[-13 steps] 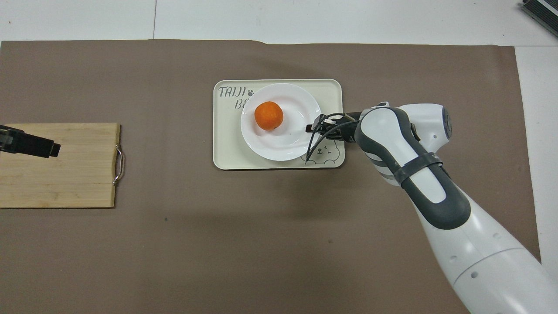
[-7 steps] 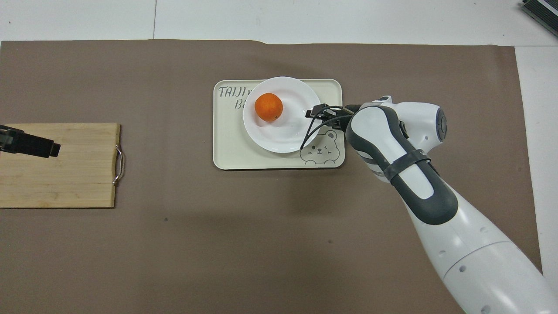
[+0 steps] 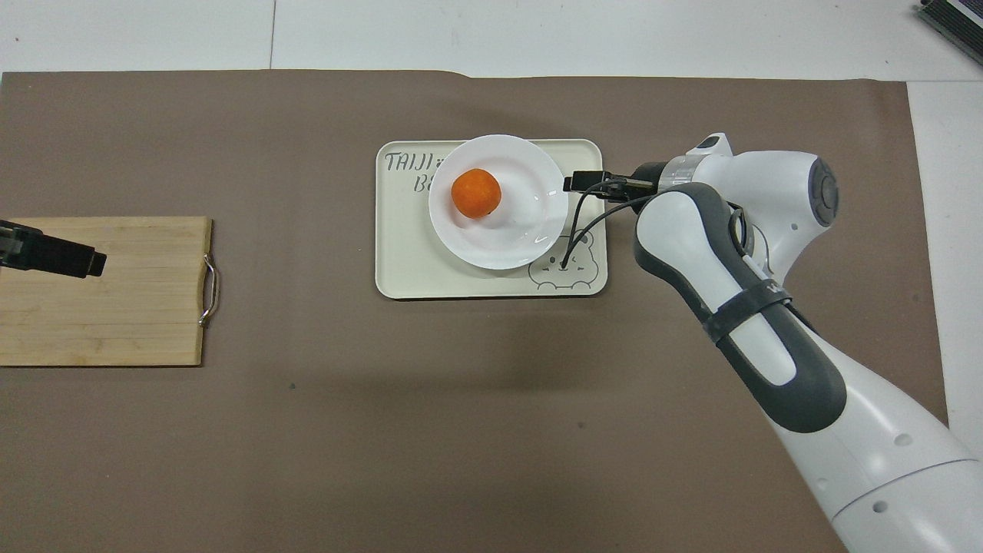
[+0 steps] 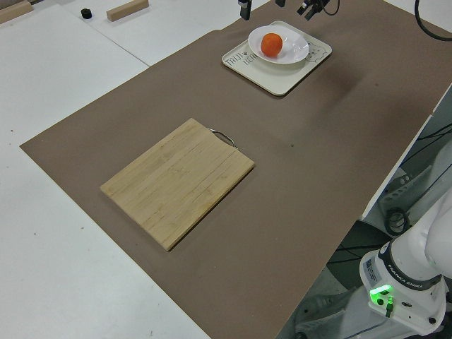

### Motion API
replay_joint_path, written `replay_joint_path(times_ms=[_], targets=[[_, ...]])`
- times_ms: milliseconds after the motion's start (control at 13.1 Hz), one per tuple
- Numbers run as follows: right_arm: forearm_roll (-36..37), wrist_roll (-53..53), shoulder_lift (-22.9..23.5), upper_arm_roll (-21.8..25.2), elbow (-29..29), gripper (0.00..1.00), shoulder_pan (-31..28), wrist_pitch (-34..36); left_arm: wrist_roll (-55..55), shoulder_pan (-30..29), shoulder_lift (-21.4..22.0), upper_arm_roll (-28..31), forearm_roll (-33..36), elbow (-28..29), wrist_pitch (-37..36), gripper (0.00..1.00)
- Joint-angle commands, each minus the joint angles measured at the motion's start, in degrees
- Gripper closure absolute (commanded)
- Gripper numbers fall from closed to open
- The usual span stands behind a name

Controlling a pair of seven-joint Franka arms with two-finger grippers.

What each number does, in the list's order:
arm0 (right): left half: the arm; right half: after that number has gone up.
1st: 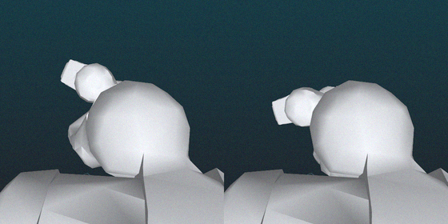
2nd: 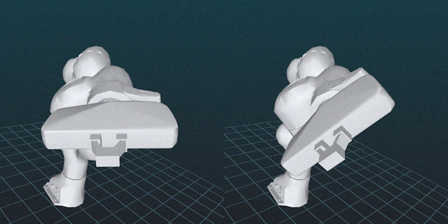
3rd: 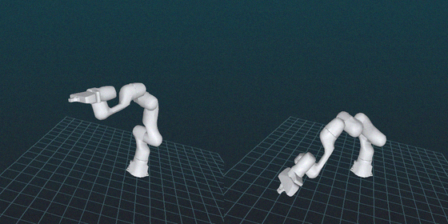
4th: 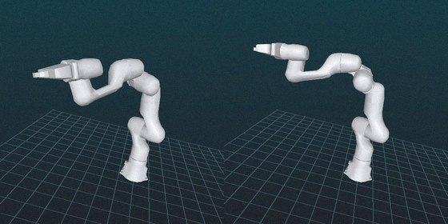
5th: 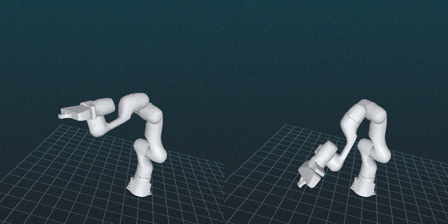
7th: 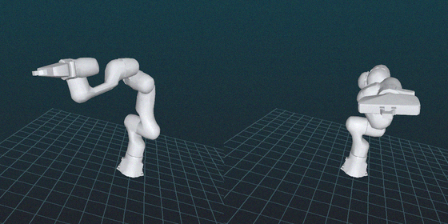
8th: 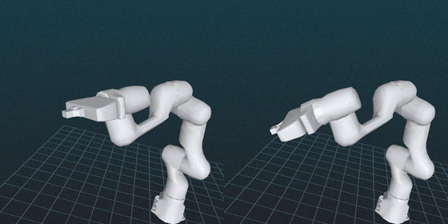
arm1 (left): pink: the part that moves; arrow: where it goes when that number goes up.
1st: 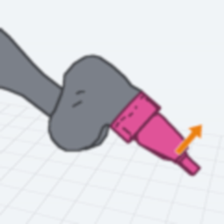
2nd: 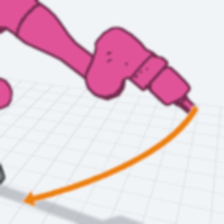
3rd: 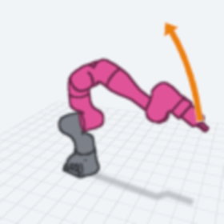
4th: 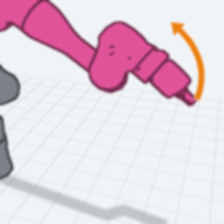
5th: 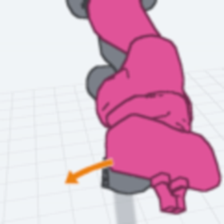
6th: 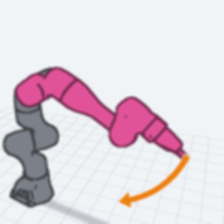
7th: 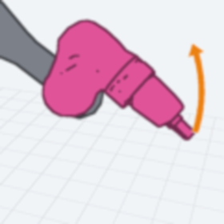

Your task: Place orange and plate with both arms

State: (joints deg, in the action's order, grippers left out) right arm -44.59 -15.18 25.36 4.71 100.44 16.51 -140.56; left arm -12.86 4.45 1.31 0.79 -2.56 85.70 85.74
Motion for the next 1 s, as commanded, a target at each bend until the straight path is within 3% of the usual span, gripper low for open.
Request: replay_joint_path(times_ms=[0, 230, 536, 920], targets=[[9.4, 0.8, -3.7, 1.4, 0.7, 0.0, -2.1, 5.5, -0.3, -0.8, 1.4, -0.6, 0.7, 1.5, -0.1, 0.0], [20.9, 0.6, -7.6, 4.7, 0.6, 0.0, -3.8, 11.9, -0.4, -0.8, 1.4, -0.6, 0.7, 1.5, -0.1, 0.0], [35.8, -0.1, -12.2, 5.3, -0.2, 0.0, -8.8, 18.9, -0.4, -0.8, 1.4, -0.6, 0.7, 1.5, -0.1, 0.0], [40.2, 1.9, -16.0, 5.9, -2.6, 0.0, -11.6, 28.0, -0.4, -0.8, 1.4, -0.6, 0.7, 1.5, -0.1, 0.0]])
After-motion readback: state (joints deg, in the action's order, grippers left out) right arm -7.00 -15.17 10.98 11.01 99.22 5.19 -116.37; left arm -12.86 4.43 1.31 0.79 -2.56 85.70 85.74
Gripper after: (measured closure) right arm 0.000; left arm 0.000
